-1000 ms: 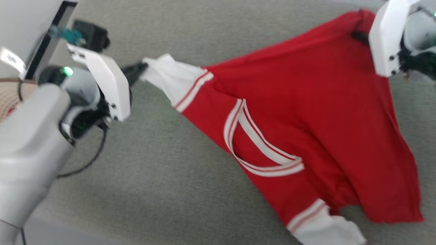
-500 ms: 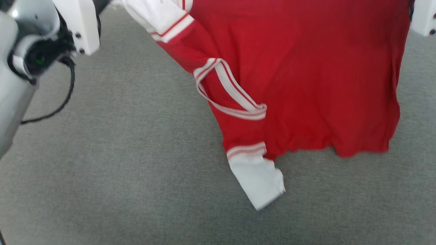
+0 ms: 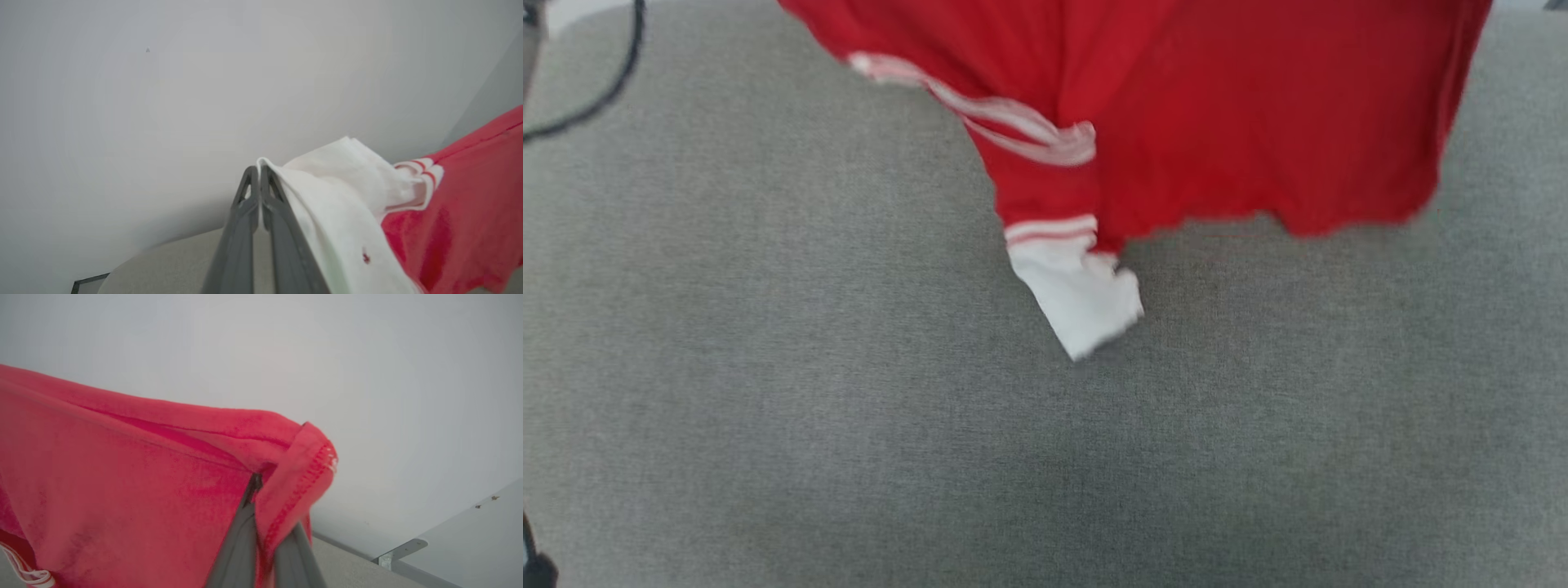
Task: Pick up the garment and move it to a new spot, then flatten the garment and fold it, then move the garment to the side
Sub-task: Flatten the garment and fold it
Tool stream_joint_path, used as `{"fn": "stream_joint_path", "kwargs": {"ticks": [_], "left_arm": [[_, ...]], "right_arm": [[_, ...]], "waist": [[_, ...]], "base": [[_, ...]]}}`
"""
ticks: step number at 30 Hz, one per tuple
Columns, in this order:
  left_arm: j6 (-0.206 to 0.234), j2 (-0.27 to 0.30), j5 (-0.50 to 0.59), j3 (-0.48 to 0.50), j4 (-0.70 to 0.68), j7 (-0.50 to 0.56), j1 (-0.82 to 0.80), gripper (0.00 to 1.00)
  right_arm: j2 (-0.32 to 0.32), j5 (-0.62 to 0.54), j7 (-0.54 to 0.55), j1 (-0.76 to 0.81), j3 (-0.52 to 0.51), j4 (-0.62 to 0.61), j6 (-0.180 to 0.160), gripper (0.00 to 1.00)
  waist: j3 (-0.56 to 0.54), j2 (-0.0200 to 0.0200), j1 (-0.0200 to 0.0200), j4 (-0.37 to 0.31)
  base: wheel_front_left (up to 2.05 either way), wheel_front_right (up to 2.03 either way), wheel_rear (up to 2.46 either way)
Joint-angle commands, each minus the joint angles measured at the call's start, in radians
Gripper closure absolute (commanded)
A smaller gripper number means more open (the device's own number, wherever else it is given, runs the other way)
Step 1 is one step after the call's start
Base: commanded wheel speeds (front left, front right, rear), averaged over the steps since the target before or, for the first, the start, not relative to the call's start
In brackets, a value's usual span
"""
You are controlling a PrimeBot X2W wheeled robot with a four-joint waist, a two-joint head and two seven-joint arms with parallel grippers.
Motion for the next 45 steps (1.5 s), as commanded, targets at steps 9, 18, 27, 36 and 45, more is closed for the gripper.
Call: {"fn": "stream_joint_path", "kwargs": {"ticks": [9,18,27,36,45], "left_arm": [[0.018,-0.052,0.154,0.002,0.185,-0.277,-0.236,1.00],[0.028,-0.080,0.269,0.011,0.293,-0.632,-0.405,1.00],[-0.070,-0.116,0.238,-0.049,0.388,-0.589,-0.235,1.00],[-0.077,-0.095,0.027,-0.171,0.232,-0.288,0.033,1.00],[-0.078,-0.041,-0.095,-0.221,0.121,-0.201,0.232,1.00]], "right_arm": [[0.125,-0.195,-0.308,-0.189,-0.030,0.233,-0.001,1.00],[0.203,-0.477,-0.735,-0.339,-0.138,0.458,-0.001,1.00],[0.269,-0.518,-0.765,-0.234,-0.093,0.636,-0.001,1.00],[0.279,-0.349,-0.674,-0.037,0.025,0.649,-0.001,1.00],[0.204,-0.163,-0.576,0.163,0.143,0.519,-0.001,1.00]], "waist": [[0.129,0.0000,0.0000,-0.037],[0.185,0.0000,0.0000,-0.023],[0.168,0.0000,0.0000,0.015],[0.111,0.0000,0.0000,0.049],[0.056,0.0000,0.0000,0.071]], "base": [[0.00,0.00,0.00],[0.00,0.00,0.00],[0.00,0.00,0.00],[0.00,0.00,0.00],[0.00,0.00,0.00]]}}
